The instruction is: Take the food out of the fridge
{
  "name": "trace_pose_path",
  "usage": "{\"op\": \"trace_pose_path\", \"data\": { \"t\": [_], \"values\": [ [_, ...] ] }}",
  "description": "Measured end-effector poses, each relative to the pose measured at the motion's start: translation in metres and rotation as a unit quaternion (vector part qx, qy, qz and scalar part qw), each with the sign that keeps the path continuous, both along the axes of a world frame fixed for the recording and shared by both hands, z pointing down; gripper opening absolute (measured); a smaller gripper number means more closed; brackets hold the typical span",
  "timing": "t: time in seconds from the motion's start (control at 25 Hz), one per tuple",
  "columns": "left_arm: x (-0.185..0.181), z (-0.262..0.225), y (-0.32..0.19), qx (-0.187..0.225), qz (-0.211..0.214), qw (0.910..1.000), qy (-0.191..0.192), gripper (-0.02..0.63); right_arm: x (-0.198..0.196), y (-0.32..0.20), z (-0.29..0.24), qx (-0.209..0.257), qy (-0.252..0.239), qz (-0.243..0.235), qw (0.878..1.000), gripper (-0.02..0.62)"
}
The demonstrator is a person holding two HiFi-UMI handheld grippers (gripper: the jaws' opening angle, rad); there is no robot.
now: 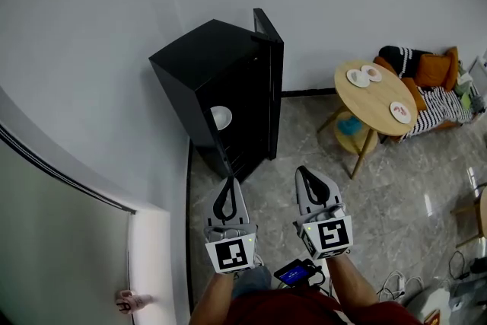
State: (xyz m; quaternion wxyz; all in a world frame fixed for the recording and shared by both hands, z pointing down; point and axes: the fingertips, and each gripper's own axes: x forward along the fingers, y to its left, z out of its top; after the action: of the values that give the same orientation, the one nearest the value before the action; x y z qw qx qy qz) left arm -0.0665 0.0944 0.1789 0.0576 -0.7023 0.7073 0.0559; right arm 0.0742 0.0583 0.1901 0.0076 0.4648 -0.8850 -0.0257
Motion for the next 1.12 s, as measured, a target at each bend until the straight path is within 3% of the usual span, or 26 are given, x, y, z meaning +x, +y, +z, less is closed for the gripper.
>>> {"op": "trace_pose_path", "data": {
  "t": [0.56, 1.12],
  "values": [
    [-0.064, -0.014, -0.053, 0.011, 0.023, 0.9997, -0.001, 0.014, -0.063, -0.048, -0.019, 0.017, 0.002, 0.023, 1.0, 0.023],
    [-0.063, -0.015, -0.093, 0.018, 0.048, 0.9987, -0.003, 0.014, -0.063, -0.079, -0.016, 0.02, 0.001, 0.043, 0.999, 0.023]
  ]
}}
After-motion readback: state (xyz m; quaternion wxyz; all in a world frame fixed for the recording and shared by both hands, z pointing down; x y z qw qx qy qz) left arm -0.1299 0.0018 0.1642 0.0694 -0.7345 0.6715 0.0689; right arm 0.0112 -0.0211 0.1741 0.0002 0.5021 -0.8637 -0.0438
